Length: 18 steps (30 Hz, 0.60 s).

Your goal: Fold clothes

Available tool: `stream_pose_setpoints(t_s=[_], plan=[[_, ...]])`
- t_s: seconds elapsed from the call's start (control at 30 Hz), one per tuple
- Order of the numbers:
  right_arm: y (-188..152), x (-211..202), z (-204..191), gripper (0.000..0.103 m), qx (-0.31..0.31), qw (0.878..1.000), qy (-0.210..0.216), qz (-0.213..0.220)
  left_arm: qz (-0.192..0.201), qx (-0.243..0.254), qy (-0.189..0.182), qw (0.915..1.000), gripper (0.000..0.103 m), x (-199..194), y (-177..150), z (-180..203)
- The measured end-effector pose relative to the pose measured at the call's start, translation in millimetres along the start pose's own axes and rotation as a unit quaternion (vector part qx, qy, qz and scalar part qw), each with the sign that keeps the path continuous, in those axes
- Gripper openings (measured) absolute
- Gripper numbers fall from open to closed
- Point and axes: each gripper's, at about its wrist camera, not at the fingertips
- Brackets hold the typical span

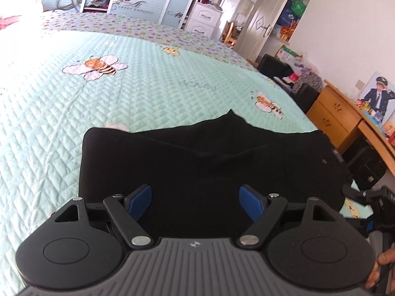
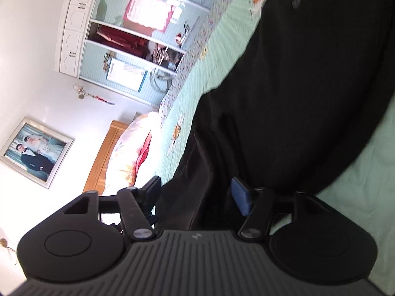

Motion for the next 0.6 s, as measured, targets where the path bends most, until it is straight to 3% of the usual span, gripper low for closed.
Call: stream_pose_setpoints(t_s=[0.17, 0.33, 0.37, 0.43, 0.47, 0.57, 0.6], plan=[[0.4, 9.9, -18.7, 0.067, -0.036, 0.998, 0.047, -0.013, 0.018, -0.026, -0.001, 0.9995, 0.082, -11.6, -2.5, -2.3], [-6.8, 11.6, -1.1, 0.066, -0.027, 0.999, 0.019, -0.028, 0.01, -0.044, 0.019, 0.9988, 0.082, -18.9, -8.6, -14.5], [-8.3, 12.0, 2.5, 0.062, -0.025, 0.999, 0.014, -0.031, 0.004, -0.05, 0.022, 0.9985, 0.083, -18.5, -12.0, -17.8], [-11.2, 12.7, 9.5, 0.031, -0.022, 0.999, 0.002, -0.037, -0.021, -0.049, 0.02, 0.9984, 0.083, -11.1, -20.6, -21.4], [-12.6, 13.0, 13.0, 0.024, -0.02, 0.999, -0.003, -0.039, -0.024, -0.048, 0.024, 0.9983, 0.083, -10.2, -23.3, -21.7], [-16.6, 13.3, 22.2, 0.025, -0.016, 0.999, -0.018, -0.047, 0.002, -0.068, 0.0, 0.9977, 0.083, -20.4, -21.7, -25.5], [-16.0, 9.8, 19.2, 0.032, -0.02, 0.999, -0.016, -0.041, 0.013, -0.078, 0.001, 0.9969, 0.083, -26.0, -19.1, -28.7]])
Point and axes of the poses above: each gripper's, at about its wrist camera, not at the fingertips, and x roughly the way its jaws point, z to its right, y to its top, and after that the axes turned 4 degrees about -y, right-handed
